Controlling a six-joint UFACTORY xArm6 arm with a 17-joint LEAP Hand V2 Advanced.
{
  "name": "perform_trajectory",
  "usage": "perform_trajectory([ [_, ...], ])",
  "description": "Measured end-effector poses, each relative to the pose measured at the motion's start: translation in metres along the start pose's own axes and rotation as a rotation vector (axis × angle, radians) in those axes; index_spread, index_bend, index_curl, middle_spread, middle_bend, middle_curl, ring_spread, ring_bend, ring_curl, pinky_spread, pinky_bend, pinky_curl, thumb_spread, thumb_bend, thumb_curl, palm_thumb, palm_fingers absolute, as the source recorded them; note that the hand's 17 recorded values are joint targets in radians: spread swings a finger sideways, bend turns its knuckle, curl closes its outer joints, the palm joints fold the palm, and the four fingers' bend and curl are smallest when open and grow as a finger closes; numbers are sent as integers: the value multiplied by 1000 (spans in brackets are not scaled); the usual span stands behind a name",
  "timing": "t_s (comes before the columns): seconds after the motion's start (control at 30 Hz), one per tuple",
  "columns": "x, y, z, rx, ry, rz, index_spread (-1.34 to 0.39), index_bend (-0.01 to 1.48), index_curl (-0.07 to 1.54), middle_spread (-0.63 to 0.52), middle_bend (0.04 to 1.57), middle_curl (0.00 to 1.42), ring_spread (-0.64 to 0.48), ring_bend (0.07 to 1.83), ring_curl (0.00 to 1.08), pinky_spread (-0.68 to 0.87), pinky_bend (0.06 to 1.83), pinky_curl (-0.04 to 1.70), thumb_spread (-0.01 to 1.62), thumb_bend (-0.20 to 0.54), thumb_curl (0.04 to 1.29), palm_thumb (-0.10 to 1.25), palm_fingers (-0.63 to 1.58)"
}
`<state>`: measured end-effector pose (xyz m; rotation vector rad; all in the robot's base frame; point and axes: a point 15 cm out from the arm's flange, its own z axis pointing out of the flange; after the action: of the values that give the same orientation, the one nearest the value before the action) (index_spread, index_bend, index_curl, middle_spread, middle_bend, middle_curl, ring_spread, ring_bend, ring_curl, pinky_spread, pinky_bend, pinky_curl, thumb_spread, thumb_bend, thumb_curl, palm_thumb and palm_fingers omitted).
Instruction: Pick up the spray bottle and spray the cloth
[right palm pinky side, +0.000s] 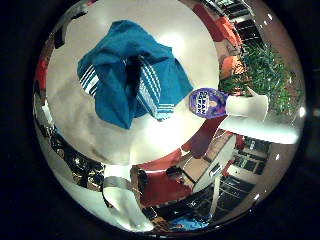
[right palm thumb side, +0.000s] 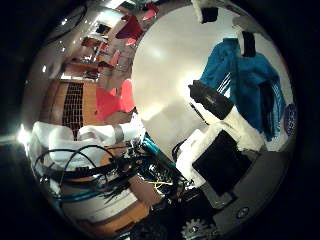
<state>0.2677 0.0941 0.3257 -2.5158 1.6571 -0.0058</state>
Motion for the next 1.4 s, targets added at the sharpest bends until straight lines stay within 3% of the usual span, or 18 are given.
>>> perform_trajectory([
  [0.37,87,35,-48,73,90,173,-299,215,474,-142,651,612,-142,802,406,290,603,230,1177,-20,442,813,497],
  [0.73,192,87,-124,193,190,381,-261,191,462,-132,566,583,-40,716,373,323,705,195,1172,-32,377,584,356],
  [0.9,227,106,-138,317,114,529,-233,187,439,-85,494,540,24,699,349,350,715,173,1171,-21,338,545,329],
  [1.13,279,138,-132,570,-107,750,-184,175,407,8,422,491,102,664,322,380,708,161,1156,-21,317,536,252],
  [1.27,306,154,-124,685,-180,808,-150,157,373,70,397,465,140,653,313,388,706,165,1150,-23,306,527,202],
  [1.4,310,172,-84,718,-275,882,-119,160,339,134,367,436,179,614,297,400,698,175,1128,-29,291,485,121],
])
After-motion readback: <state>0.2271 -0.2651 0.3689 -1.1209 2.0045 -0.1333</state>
